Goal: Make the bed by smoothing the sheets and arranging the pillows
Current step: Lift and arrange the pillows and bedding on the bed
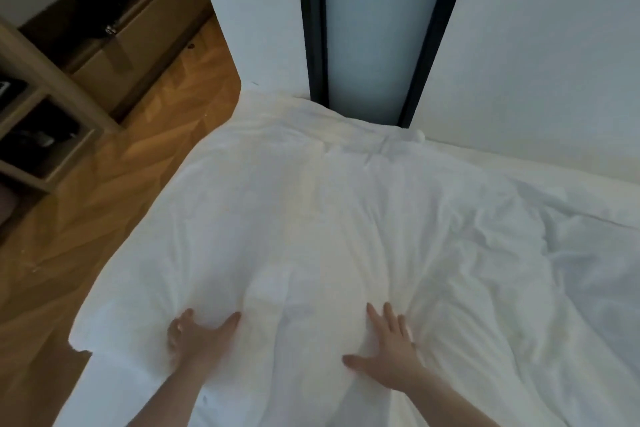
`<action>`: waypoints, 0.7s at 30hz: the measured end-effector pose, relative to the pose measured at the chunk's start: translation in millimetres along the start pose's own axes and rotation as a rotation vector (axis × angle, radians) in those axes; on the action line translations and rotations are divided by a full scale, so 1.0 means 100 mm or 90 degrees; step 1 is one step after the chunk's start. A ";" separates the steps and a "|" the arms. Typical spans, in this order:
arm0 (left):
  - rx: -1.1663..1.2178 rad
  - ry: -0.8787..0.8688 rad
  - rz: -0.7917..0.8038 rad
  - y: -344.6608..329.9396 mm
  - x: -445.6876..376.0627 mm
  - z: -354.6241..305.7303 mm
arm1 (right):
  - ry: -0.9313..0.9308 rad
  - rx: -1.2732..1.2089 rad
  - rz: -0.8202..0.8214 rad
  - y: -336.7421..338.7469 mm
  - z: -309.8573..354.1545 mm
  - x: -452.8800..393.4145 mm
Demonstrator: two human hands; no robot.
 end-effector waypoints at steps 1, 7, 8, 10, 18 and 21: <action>0.027 0.047 -0.009 -0.05 0.05 0.13 | 0.004 0.037 0.000 -0.14 -0.06 0.03; 0.141 0.287 -0.005 -0.14 0.28 0.64 | 0.190 0.248 -0.028 -0.64 -0.19 0.48; 0.192 0.336 0.006 -0.24 0.27 0.74 | 0.178 0.259 -0.029 -0.70 -0.29 0.49; 0.290 0.343 0.061 -0.42 0.28 0.81 | 0.125 0.248 -0.030 -0.84 -0.59 0.36; 0.125 0.066 0.050 0.18 0.39 0.80 | 0.133 0.230 -0.004 -0.68 -0.28 0.70; 0.050 0.038 0.043 0.36 0.52 1.04 | 0.135 0.222 0.040 -0.75 -0.26 0.99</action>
Point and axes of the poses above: each hand's wrist, its own x-axis away from the middle knuckle, its own y-axis out of the back of the hand, z = x × y, the point moved 7 cm from there along -x, towards the middle knuckle, and after that the axes turned 15 degrees about -x, right-handed, at the moved point
